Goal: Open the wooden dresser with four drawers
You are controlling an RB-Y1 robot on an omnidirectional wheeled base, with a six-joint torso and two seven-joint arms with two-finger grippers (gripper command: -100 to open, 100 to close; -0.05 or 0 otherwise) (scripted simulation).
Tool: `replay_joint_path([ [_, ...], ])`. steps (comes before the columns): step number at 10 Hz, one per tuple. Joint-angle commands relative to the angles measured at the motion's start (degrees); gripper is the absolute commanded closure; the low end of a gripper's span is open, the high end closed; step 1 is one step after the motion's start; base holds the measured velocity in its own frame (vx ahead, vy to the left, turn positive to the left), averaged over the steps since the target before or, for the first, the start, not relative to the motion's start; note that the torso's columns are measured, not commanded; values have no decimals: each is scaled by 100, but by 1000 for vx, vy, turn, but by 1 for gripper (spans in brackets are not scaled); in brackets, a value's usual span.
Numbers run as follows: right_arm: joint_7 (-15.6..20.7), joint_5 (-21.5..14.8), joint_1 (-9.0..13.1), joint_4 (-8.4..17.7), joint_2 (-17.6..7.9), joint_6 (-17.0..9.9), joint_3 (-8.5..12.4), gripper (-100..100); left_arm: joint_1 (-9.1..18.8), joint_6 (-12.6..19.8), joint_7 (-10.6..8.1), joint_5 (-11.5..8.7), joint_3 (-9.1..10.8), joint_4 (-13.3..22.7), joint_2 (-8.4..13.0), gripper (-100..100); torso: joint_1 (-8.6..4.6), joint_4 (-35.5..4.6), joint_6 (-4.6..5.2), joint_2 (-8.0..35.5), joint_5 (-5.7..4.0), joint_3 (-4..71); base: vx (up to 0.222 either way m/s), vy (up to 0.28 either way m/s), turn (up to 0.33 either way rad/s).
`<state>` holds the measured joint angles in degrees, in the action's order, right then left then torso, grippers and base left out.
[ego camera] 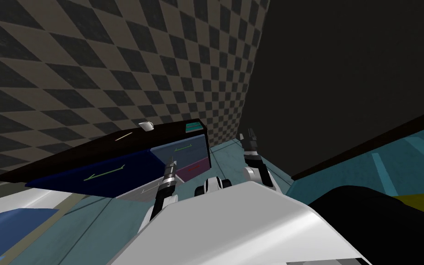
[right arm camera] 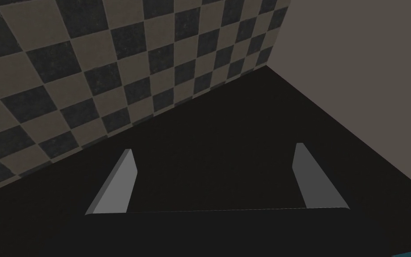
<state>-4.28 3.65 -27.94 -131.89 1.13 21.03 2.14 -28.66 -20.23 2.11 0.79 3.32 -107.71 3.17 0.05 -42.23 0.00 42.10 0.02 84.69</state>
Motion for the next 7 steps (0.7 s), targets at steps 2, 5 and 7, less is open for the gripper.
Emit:
replay_joint_path([
  [2,0,0,0,0,0,0,0,0,5,34,1,-1,0,1,412,-100,-7,-7,0,22,-2,-14,22,5,-1],
  [5,0,0,0,0,0,0,0,0,23,184,-8,-17,22,-29,627,-100,-3,-5,0,14,-1,-10,57,16,-7],
  [7,0,0,-1,0,0,0,0,0,3,260,-12,-27,41,-173,415,-100,-7,3,0,-8,-2,5,144,27,-13],
])
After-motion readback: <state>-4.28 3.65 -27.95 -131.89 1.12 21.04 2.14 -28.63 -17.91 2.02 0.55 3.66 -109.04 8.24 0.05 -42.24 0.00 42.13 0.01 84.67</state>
